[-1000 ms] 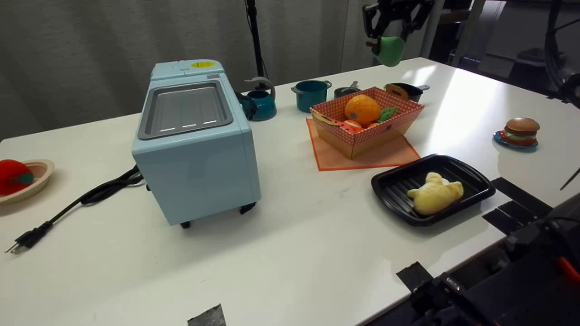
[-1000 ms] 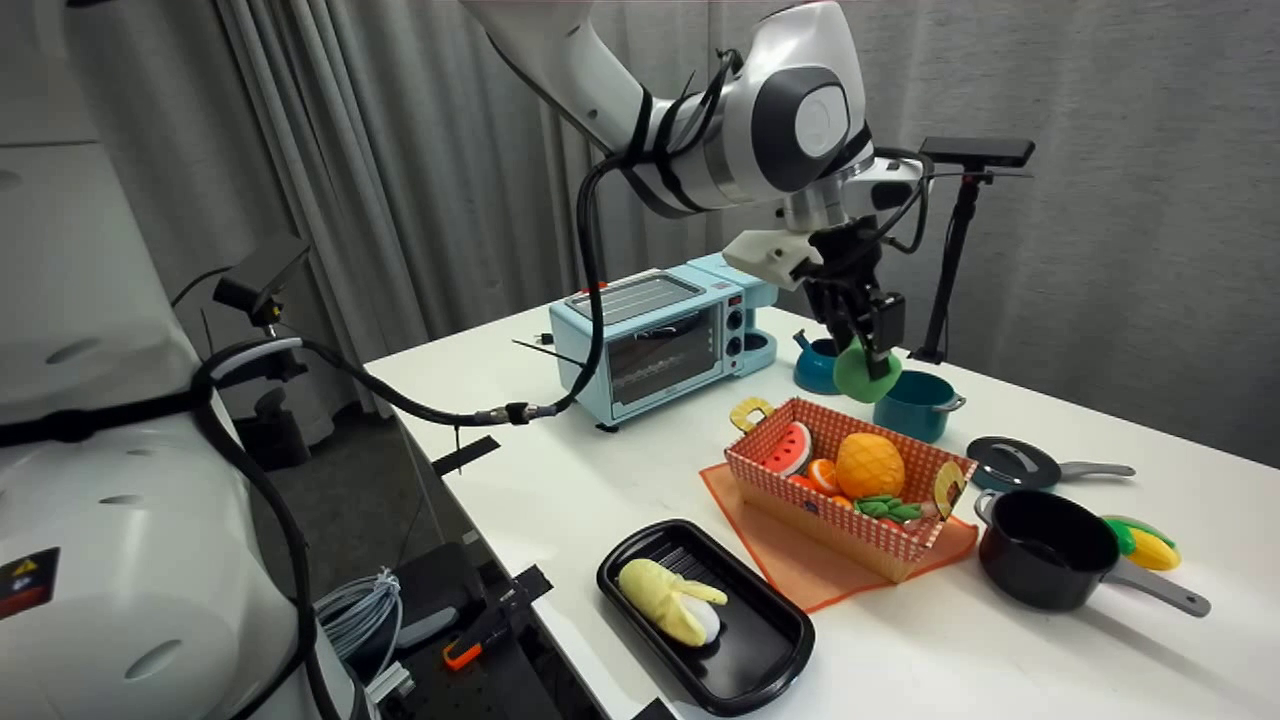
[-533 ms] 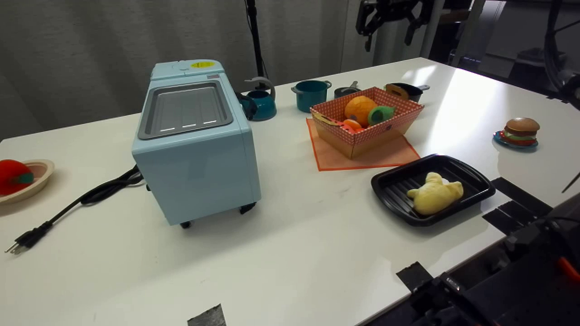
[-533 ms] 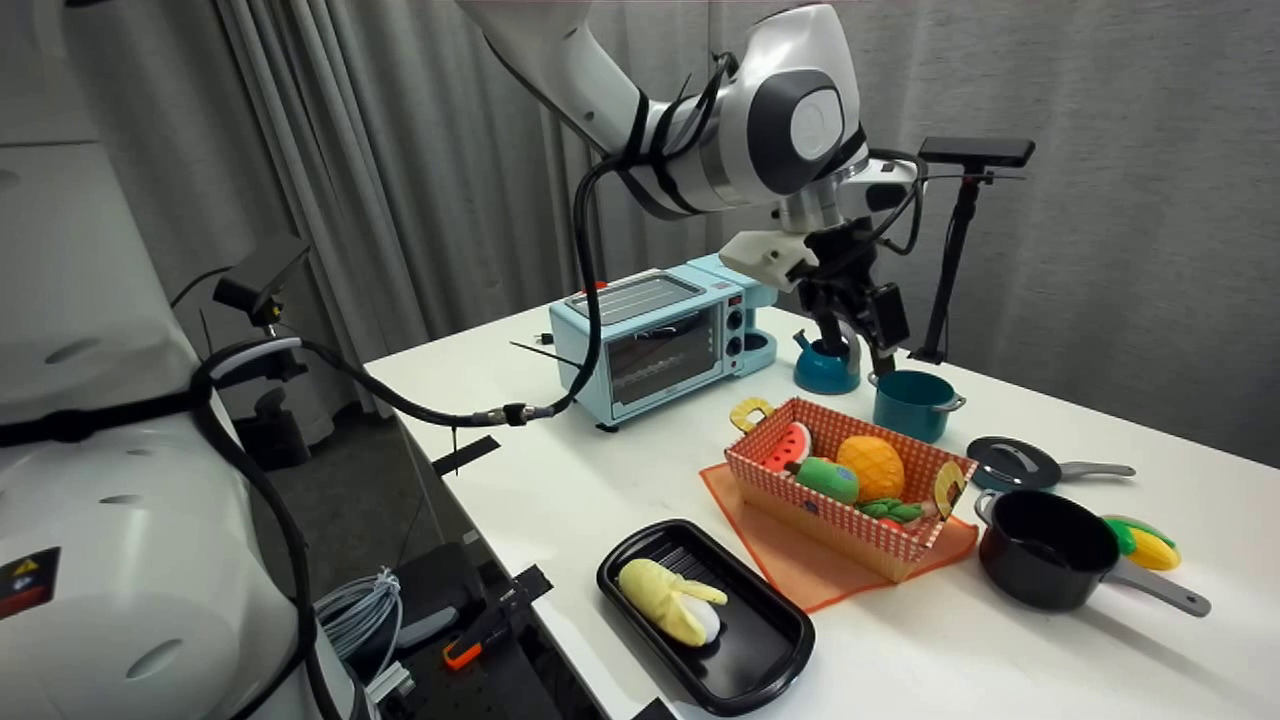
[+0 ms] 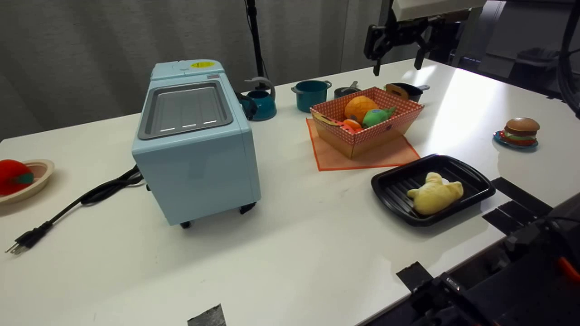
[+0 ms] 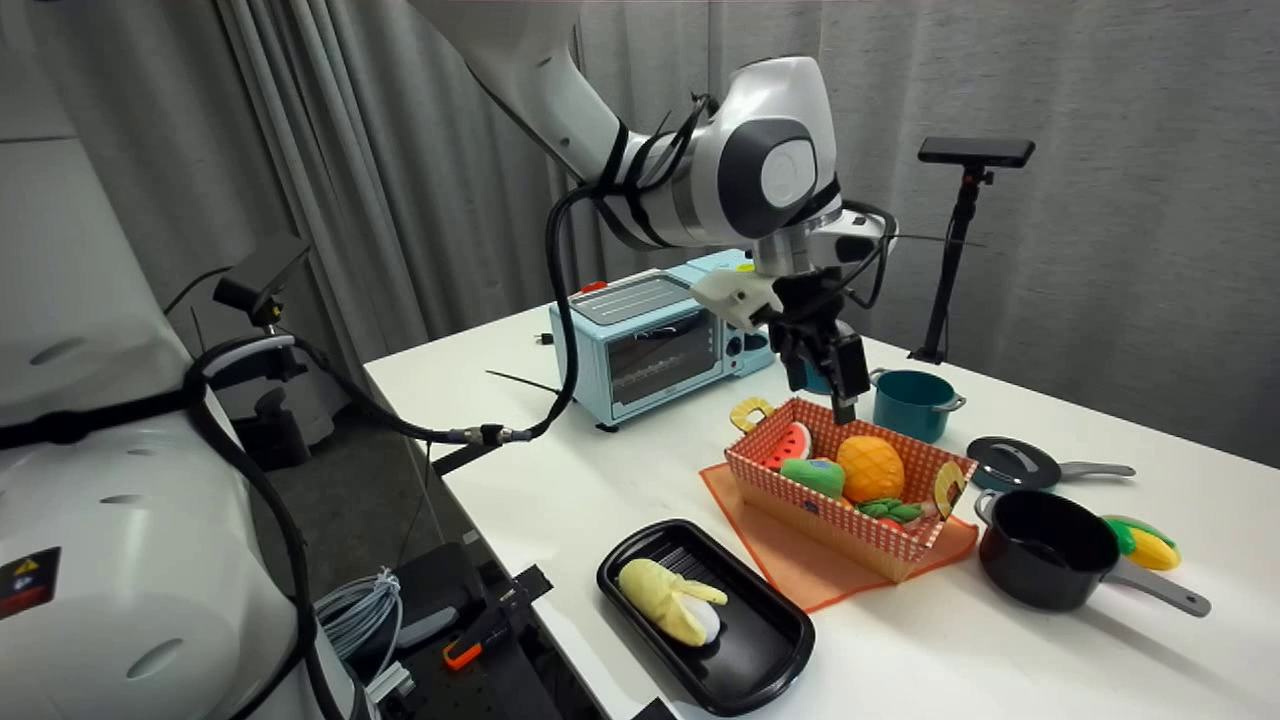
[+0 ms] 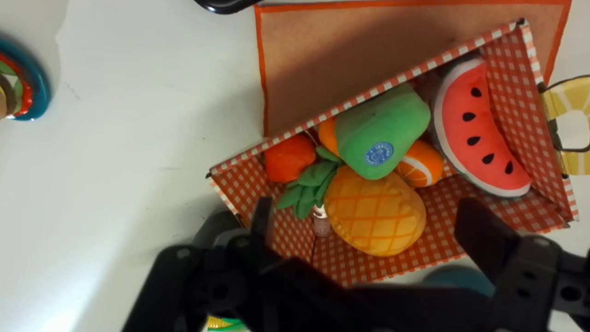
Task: Pick up the banana and avocado plush toy and put it in the basket
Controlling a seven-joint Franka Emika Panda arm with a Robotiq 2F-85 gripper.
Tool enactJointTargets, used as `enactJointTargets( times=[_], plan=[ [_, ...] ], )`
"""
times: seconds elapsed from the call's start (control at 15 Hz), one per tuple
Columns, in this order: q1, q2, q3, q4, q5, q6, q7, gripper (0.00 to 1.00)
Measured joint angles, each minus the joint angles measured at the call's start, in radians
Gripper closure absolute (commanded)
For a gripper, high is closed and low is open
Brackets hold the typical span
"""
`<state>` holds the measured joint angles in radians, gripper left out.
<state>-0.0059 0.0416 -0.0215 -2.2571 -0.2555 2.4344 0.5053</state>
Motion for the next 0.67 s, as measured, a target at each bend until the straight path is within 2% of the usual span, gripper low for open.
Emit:
enactJointTargets(
  times=[0.4,0.67],
  plan=[
    [-0.004,-0.012,-0.011,-0.120,0.139,-0.002,-0.058,0.00],
    [-0.008,0.007,-0.027,-0.177,0.173,-0.005,-0.077,0.00]
  ],
)
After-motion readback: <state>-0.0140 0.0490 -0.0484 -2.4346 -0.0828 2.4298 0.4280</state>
